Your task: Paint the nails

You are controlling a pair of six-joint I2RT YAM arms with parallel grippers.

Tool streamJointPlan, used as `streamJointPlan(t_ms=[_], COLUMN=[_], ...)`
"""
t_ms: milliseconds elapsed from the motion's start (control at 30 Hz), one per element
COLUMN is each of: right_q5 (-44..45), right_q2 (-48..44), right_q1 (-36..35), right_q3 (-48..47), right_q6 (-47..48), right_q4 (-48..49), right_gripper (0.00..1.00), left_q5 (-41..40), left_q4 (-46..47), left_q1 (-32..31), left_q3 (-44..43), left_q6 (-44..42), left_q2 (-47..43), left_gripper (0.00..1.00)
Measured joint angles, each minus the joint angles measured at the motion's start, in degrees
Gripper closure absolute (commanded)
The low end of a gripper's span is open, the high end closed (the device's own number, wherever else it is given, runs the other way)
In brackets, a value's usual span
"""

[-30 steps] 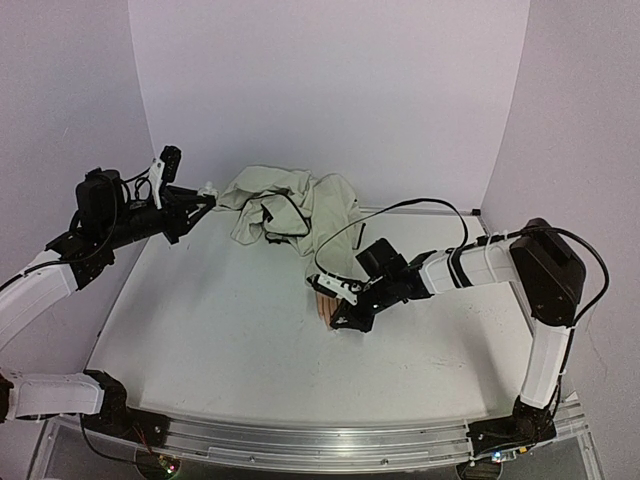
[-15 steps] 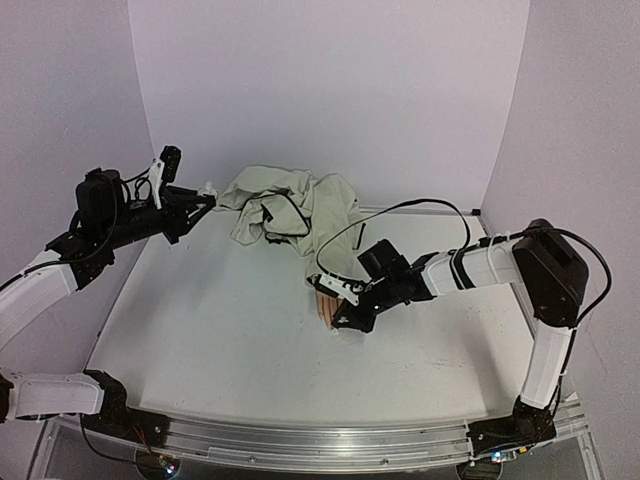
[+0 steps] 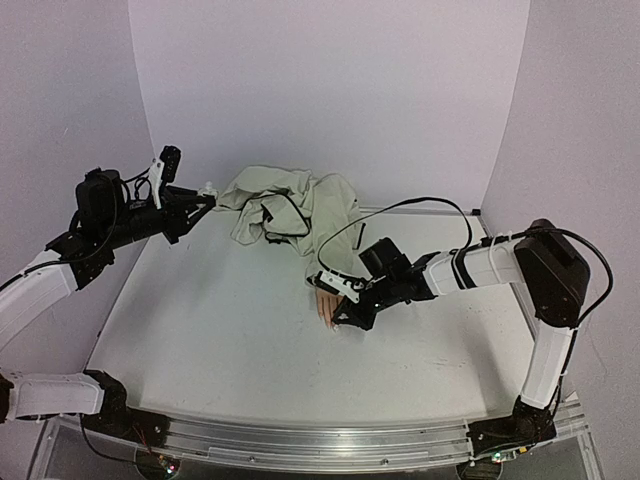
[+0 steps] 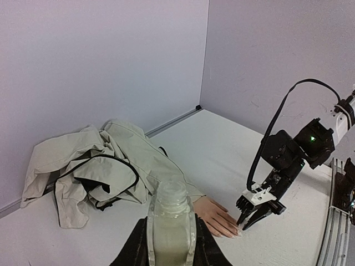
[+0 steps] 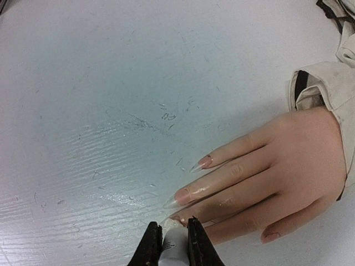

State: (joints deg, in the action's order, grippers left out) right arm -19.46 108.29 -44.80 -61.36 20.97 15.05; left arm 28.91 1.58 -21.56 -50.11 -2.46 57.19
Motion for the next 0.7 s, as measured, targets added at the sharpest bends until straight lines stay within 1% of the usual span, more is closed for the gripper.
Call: streamJointPlan(t_ms=[700], right_q5=[1.1], right_q2=[0.0], right_q1=[-1.2], right_q3=[0.0], right_q6=[0.0], right_q4=[-0.1], right_gripper=[1.0], left_q5=[0.1], left_q4=[0.0], left_q1=[0.0], left_q3=[0.0], left_q6=[0.9], left_q2=[0.0], left_gripper=[1.0])
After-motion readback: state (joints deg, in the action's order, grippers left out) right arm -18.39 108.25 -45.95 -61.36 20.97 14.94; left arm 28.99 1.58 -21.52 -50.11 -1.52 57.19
